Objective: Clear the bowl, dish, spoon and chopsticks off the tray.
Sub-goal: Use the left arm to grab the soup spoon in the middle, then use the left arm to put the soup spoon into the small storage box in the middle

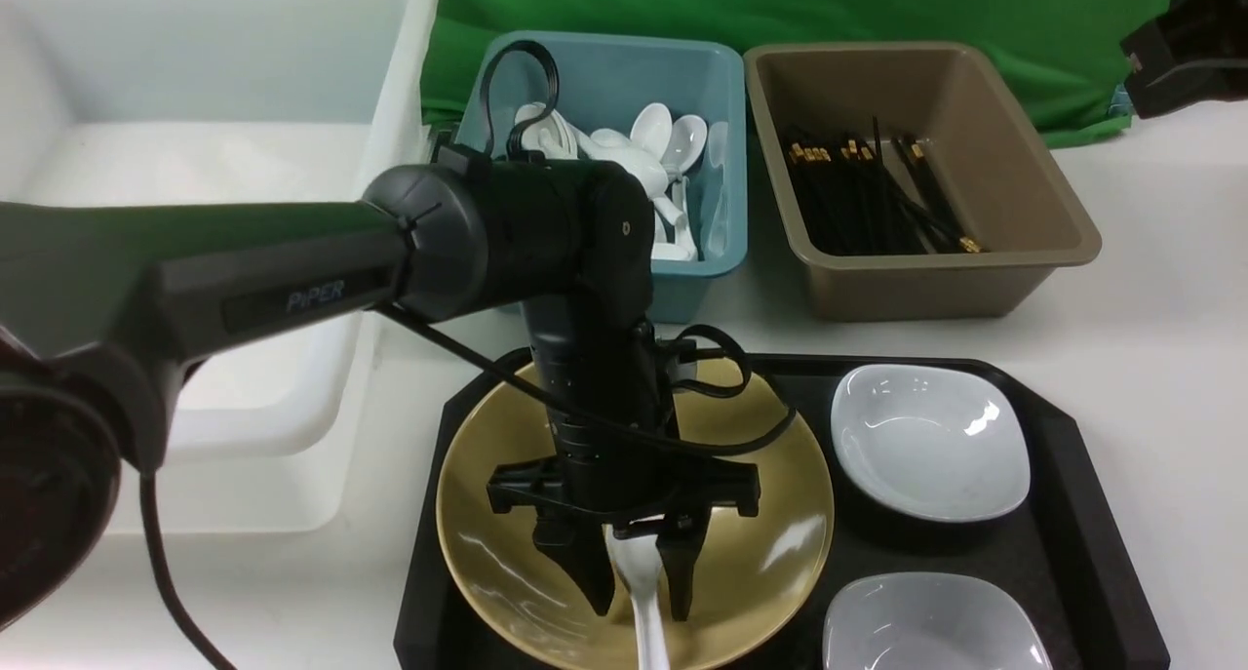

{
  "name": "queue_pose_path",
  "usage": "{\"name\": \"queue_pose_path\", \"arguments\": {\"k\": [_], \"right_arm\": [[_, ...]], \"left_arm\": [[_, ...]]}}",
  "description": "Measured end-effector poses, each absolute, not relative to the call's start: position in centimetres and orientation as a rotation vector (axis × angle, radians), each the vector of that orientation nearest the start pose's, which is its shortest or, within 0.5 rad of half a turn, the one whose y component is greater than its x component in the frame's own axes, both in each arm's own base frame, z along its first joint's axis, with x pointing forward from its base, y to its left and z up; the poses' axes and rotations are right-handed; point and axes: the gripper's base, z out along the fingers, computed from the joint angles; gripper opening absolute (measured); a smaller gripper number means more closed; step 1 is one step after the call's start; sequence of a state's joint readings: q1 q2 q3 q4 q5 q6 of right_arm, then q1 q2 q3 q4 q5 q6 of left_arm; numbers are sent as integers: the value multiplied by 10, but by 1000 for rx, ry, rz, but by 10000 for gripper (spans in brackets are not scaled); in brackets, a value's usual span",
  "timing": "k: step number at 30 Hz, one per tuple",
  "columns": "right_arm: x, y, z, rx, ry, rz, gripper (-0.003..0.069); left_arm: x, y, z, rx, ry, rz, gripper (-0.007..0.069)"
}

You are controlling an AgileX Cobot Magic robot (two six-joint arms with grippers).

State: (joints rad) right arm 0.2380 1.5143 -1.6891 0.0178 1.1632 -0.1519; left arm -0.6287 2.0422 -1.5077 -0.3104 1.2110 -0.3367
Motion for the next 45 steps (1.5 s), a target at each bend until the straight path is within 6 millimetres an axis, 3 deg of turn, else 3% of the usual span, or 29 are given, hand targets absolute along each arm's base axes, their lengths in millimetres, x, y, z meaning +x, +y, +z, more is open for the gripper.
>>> {"name": "queue_pose_path", "arguments": {"k": [3,10,15,18,20,21,23,26,29,30,33,39,42,45], "right_arm": [[306,76,422,-480,2426,59,124],[306,76,422,-492,2424,55,135],[305,76,423,-508,2416,49,137],[303,75,425,-525,2404,43,138],[302,75,427,-530,2395,40,139],[301,75,428,-530,2386,41,141],[300,75,430,-530,2379,44,141],[299,75,431,-531,2368,51,144],[300,75,431,-530,2367,55,150],[300,75,431,-530,2367,55,150],[300,75,431,-555,2360,47,159],[300,75,431,-591,2351,34,167],[299,75,431,-593,2356,34,174],[299,76,430,-595,2364,39,177]], "left_arm": [[302,-252,181,278,3321,-359,165],[307,-255,190,375,3267,-386,164],[318,-259,221,473,3128,-416,164],[326,-255,274,510,2938,-397,164],[334,-249,297,504,2844,-365,164],[345,-244,319,474,2742,-361,164],[357,-238,335,444,2642,-353,164],[393,-221,363,357,2410,-366,164],[430,-211,356,297,2282,-365,164],[431,-210,358,293,2271,-365,164],[467,-203,314,265,2274,-331,164],[483,-202,272,295,2346,-276,199],[482,-200,275,297,2348,-269,300],[472,-196,292,286,2371,-261,405]]}}
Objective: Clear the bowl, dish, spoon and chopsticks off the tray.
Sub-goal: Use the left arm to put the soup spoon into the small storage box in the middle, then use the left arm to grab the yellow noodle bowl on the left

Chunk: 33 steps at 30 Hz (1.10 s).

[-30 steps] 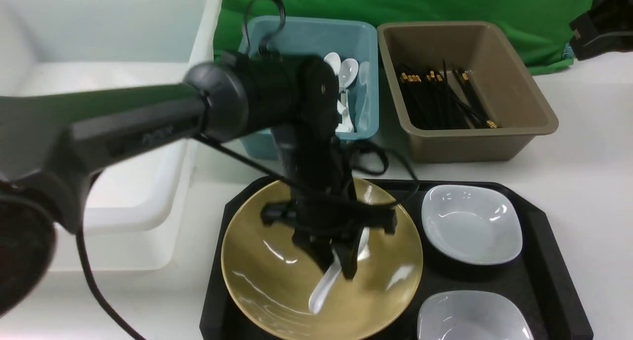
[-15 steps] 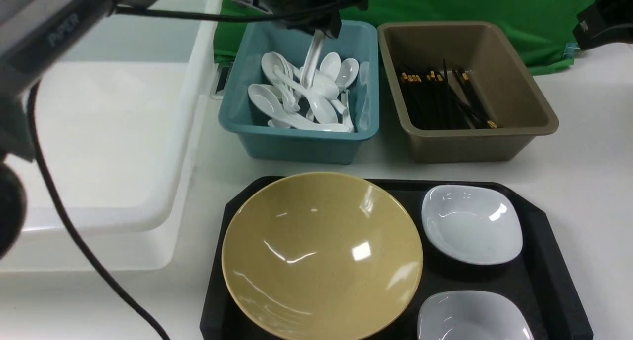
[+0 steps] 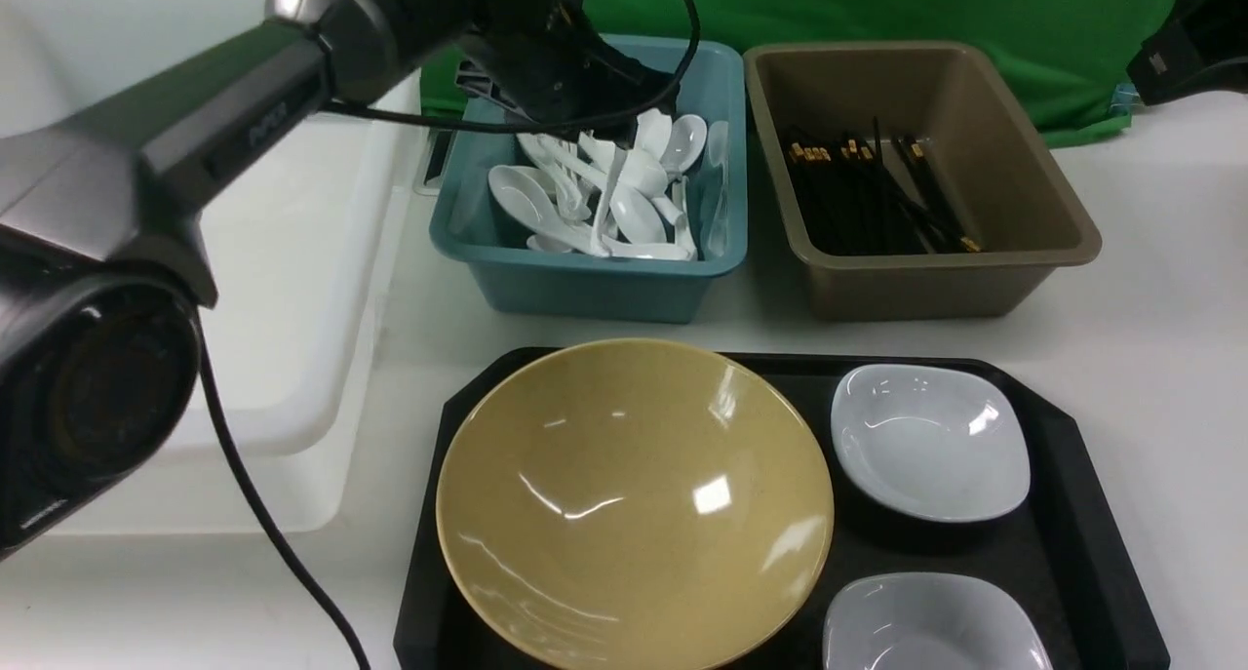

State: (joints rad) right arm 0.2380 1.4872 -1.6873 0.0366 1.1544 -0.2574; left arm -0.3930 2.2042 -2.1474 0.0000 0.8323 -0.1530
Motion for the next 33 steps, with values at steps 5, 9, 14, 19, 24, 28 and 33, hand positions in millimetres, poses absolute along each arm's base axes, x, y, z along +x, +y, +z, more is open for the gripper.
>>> {"name": "queue_pose_path", "arguments": {"k": [5,9,14,19,24,28,33], "right_arm": [[298,76,430,-595,2368,46,176],[297,76,429,-597,2380,51,179],[295,77,428,-603,2403,77,187],[293,81,428,-599,2406,146,188],[293,87,429,-588,2386,238,188],[294,89,430,-581,2376,260,188],[294,89,429,-581,2376,263,188]], "left_arm": [[448,-184,340,271,2360,-250,461],[413,-170,371,319,2473,-209,267],[356,-160,374,413,2595,-254,12],[317,-158,317,576,2752,-153,15],[322,-172,274,737,2703,-33,212],[335,-181,254,749,2676,-34,388],[347,-187,227,767,2681,-15,566]]}}
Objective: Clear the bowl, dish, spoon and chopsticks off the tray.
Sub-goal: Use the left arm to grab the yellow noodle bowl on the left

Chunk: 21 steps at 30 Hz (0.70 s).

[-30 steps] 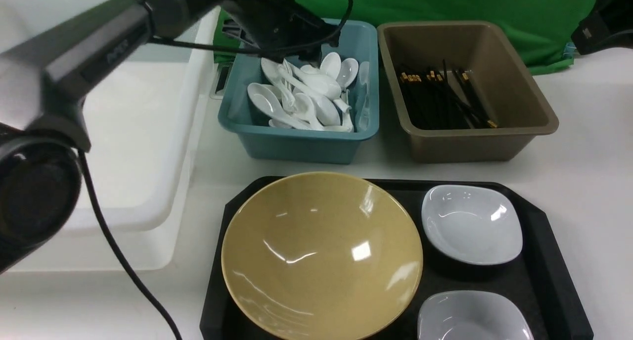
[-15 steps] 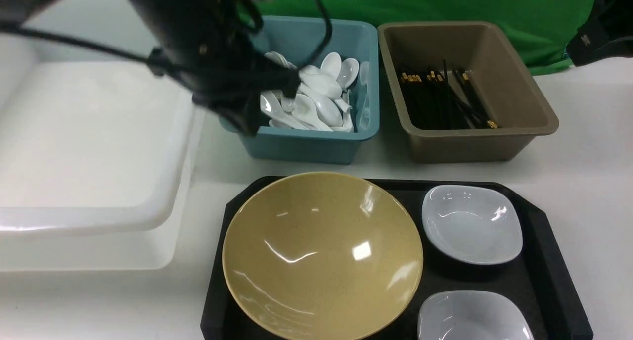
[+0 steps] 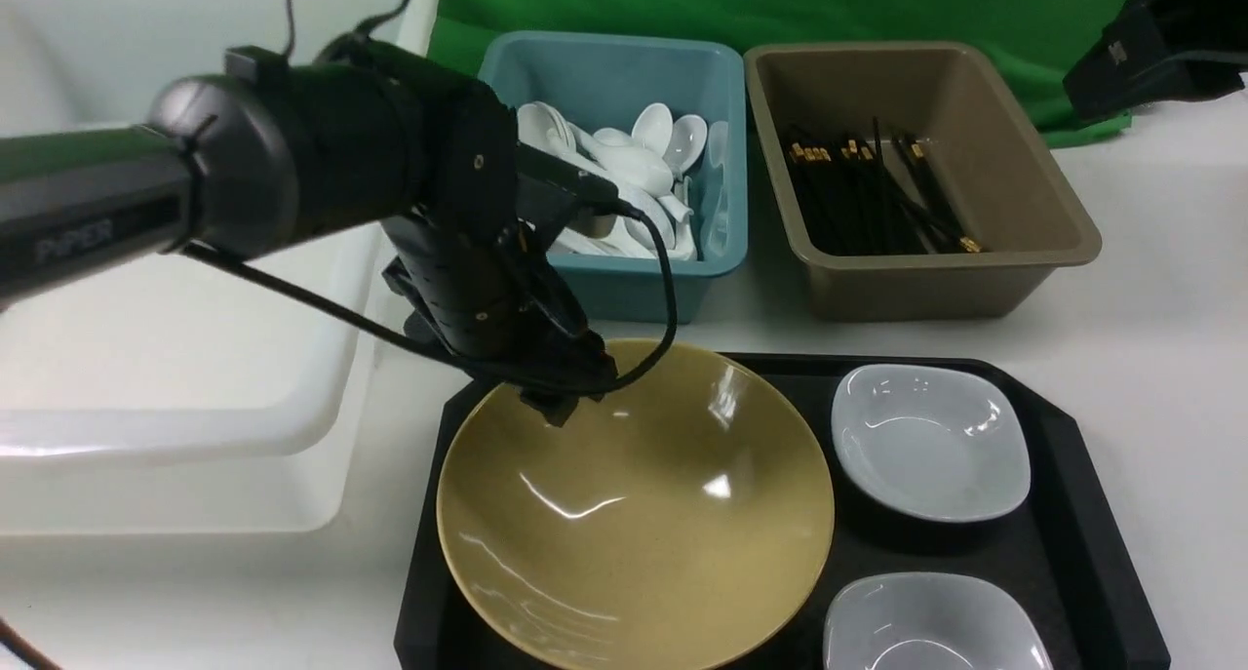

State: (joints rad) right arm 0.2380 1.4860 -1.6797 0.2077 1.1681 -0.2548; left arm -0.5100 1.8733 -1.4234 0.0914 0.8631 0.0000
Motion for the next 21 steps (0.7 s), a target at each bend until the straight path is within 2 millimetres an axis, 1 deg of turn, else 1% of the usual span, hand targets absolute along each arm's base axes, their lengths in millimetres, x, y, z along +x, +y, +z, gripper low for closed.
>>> {"name": "queue_pose_path", "arguments": {"k": [1,2,3,4,6,7,8,9,10,11,12,14,17,19,21], "right_arm": [[294,89,429,-580,2376,266,188],[294,89,429,-580,2376,266,188],[294,89,429,-580,2375,265,188],[294,89,429,-579,2373,266,188],[294,89,429,-579,2373,266,188],[294,89,429,-579,2373,266,188],[294,89,429,-579,2373,266,188],[294,89,429,-579,2373,266,188],[294,89,429,-579,2373,266,188],[294,89,429,-579,2373,266,188],[294,89,429,-579,2373,266,188],[294,89,429,-579,2375,267,185],[294,90,428,-579,2378,270,185],[294,90,427,-579,2380,270,185],[294,90,427,-579,2380,270,185]], "left_arm": [[349,-188,219,773,2692,-10,598],[350,-188,217,773,2694,-10,605],[351,-189,210,777,2709,-8,612],[352,-190,203,777,2730,-12,607],[352,-191,200,774,2744,-19,583],[350,-192,198,765,2772,-34,507],[350,-192,198,763,2773,-38,507],[347,-192,197,752,2808,-57,379],[347,-192,197,753,2810,-56,362],[344,-192,198,737,2840,-79,280],[343,-192,203,719,2851,-109,238],[341,-192,206,703,2861,-113,221],[340,-191,208,667,2880,-105,221],[337,-189,215,642,2877,-85,212],[335,-187,223,634,2866,-83,178]]}}
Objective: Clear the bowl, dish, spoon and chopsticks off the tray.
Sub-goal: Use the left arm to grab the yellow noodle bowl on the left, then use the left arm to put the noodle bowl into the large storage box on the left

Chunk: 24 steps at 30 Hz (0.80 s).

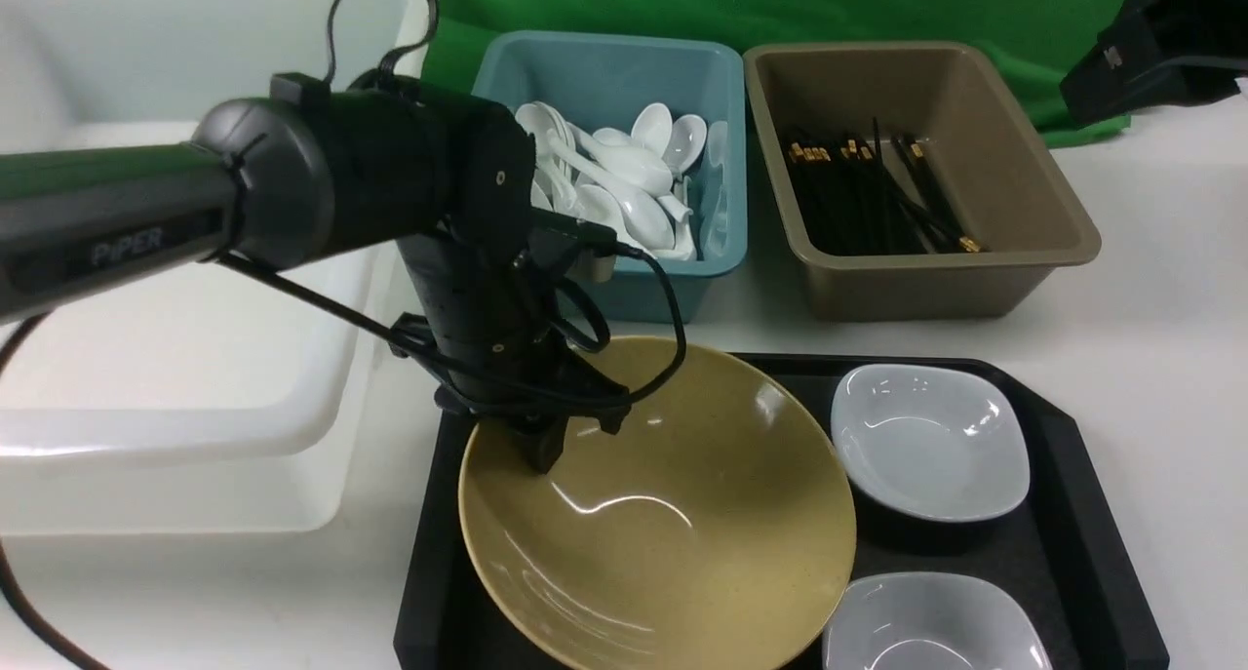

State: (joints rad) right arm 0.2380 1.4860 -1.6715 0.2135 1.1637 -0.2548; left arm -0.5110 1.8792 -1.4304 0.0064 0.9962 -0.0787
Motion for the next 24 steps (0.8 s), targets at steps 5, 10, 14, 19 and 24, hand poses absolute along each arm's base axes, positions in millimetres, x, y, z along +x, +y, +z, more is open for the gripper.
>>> {"name": "queue_pose_path", "arguments": {"k": [5,10,14,19,24], "right_arm": [[294,90,427,-579,2379,272,185],[294,90,427,-579,2380,272,185],[294,90,427,-579,2380,272,183],[294,90,427,-579,2380,273,182],[294,90,427,-579,2380,273,182]], "left_arm": [[320,-177,283,572,2729,-127,24],[309,-167,311,528,2670,-137,21],[305,-148,331,418,2648,-238,20],[309,-108,361,274,2575,-358,20],[308,-6,424,-83,2375,-328,17]]}}
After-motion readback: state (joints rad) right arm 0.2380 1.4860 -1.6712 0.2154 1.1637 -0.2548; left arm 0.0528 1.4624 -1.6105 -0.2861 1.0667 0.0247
